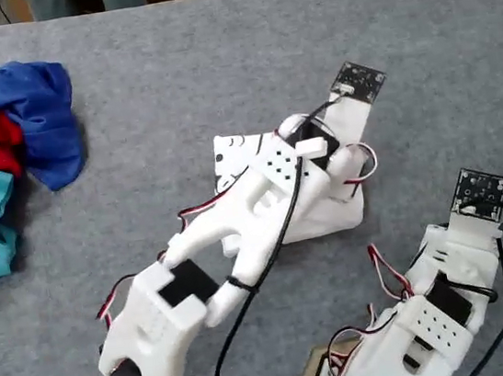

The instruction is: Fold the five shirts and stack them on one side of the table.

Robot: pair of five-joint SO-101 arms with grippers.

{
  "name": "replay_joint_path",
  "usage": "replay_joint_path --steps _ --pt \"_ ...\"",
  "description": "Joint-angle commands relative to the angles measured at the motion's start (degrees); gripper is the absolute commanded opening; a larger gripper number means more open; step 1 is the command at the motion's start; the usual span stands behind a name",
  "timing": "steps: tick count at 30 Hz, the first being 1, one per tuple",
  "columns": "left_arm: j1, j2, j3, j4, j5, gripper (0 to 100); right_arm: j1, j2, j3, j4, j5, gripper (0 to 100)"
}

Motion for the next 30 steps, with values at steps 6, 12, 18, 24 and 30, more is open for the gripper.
replay_joint_path --steps 6,12,18,24,30 --pt "0.9 6.3 -13.0 -0.9 2.6 3 0.5 -0.7 -0.1 -1.0 -0.4 1.5" --pt "0.6 8.4 -13.7 1.8 5.5 28 0.5 -0.7 -0.1 -1.1 -0.4 1.5" --pt "-8.3 3.5 -20.2 10.2 7.8 27 0.5 -0.7 -0.1 -1.0 0.2 1.5" --pt "-29.2 1.6 -28.7 21.8 -4.4 6 -6.1 -0.7 -7.2 12.1 6.4 1.3" --pt "-48.0 -2.7 -19.1 21.8 -11.5 3 -17.5 0.0 -36.7 32.9 1.0 1.3"
